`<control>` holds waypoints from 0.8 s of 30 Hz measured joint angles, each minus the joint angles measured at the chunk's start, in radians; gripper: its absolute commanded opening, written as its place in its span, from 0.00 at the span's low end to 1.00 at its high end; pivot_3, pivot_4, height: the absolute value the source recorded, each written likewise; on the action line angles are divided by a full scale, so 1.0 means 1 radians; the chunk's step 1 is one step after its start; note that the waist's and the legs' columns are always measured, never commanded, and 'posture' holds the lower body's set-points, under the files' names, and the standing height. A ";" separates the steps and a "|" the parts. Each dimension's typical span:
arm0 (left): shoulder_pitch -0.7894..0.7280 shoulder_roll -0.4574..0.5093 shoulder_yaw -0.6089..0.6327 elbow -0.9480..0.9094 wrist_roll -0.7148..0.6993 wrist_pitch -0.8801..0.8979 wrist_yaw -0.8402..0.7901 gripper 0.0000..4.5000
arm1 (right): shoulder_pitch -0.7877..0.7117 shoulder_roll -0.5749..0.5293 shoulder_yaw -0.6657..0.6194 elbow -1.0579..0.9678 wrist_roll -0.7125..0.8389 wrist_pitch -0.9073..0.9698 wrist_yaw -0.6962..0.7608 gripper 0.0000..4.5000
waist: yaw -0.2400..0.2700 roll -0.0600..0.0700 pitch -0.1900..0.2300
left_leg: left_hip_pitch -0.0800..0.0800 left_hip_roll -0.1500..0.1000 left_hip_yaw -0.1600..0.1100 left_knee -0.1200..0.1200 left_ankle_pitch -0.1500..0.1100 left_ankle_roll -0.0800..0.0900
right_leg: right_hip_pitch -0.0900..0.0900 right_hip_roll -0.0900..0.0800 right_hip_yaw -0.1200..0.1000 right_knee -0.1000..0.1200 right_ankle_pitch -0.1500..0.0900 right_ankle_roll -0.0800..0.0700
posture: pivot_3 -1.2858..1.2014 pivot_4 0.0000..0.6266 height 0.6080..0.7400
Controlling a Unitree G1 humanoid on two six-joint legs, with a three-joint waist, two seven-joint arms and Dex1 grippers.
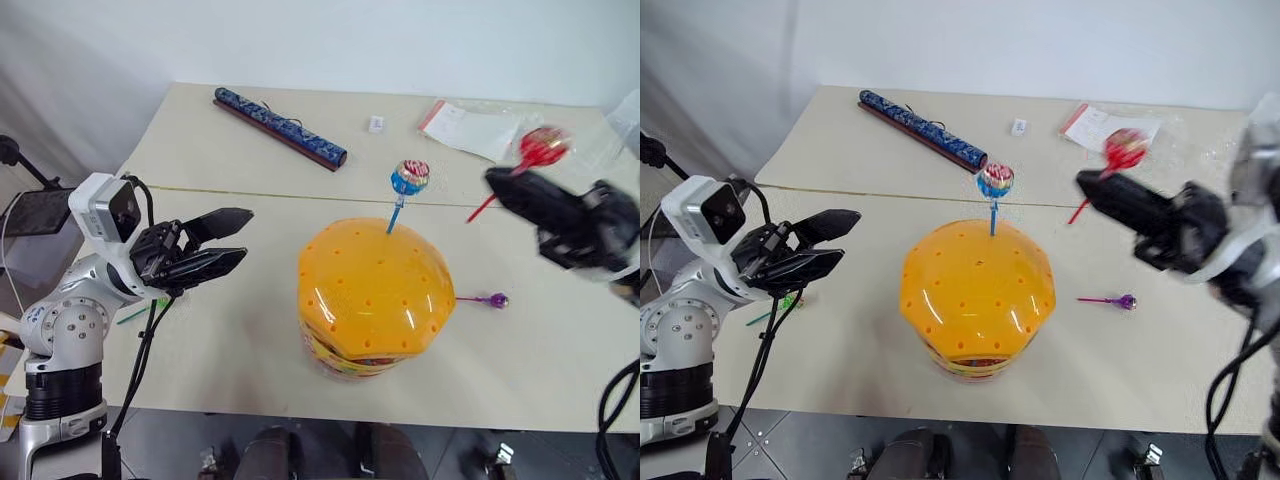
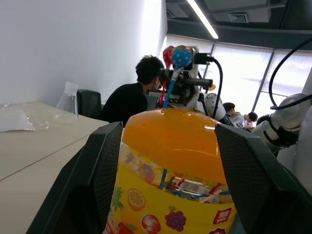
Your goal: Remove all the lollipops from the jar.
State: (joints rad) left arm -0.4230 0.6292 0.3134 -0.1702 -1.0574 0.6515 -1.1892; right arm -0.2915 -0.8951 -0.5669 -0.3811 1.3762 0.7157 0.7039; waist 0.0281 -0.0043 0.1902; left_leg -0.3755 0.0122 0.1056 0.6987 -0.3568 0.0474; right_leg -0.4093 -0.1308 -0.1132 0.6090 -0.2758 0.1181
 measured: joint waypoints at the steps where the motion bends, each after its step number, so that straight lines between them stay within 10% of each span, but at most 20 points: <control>1: -0.008 0.004 -0.001 -0.011 0.000 0.000 -0.007 0.71 | 0.032 -0.034 -0.046 0.054 -0.019 0.010 0.000 0.00 | 0.001 0.000 0.000 | 0.000 0.000 0.000 0.000 0.000 0.000 | 0.000 0.000 0.000 -0.001 0.000 0.000 | 0.52 0.24 1.00; 8: -0.037 0.009 -0.019 -0.049 0.004 -0.008 -0.020 0.71 | 0.370 -0.285 -0.020 0.367 -0.538 -0.024 0.079 0.00 | -0.008 0.000 0.000 | 0.002 0.000 0.006 -0.001 0.000 0.002 | 0.001 0.001 0.004 -0.003 0.001 0.001 | 0.52 0.24 1.00; 14: -0.038 0.004 -0.046 -0.068 0.018 -0.031 -0.022 0.71 | 0.382 -0.281 0.195 0.524 -0.836 -0.081 0.019 0.00 | -0.021 0.004 0.000 | 0.004 0.001 0.009 -0.001 0.001 0.002 | -0.001 0.001 0.007 -0.001 0.001 0.001 | 0.52 0.24 1.00; 22: -0.016 0.010 -0.037 -0.069 0.022 -0.031 -0.012 0.71 | 0.352 -0.195 0.180 0.499 -0.849 -0.234 0.222 0.52 | -0.026 0.005 0.001 | 0.004 0.001 0.009 -0.001 0.000 0.001 | 0.000 0.002 0.007 -0.002 0.001 0.001 | 0.52 0.24 1.00; 24: -0.009 0.010 -0.033 -0.069 0.021 -0.031 0.000 0.71 | 0.333 -0.162 0.125 0.454 -0.790 -0.272 0.292 0.52 | -0.026 0.006 0.001 | 0.004 0.001 0.009 -0.001 0.000 0.001 | 0.000 0.002 0.007 -0.001 0.001 0.002 | 0.52 0.24 1.00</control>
State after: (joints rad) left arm -0.4318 0.6388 0.2805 -0.2390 -1.0365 0.6202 -1.1891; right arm 0.0419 -1.0572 -0.4414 0.0727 0.5865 0.4432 0.9959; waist 0.0026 0.0012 0.1912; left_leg -0.3712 0.0131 0.1147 0.6975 -0.3563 0.0484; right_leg -0.4096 -0.1286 -0.1061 0.6077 -0.2750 0.1197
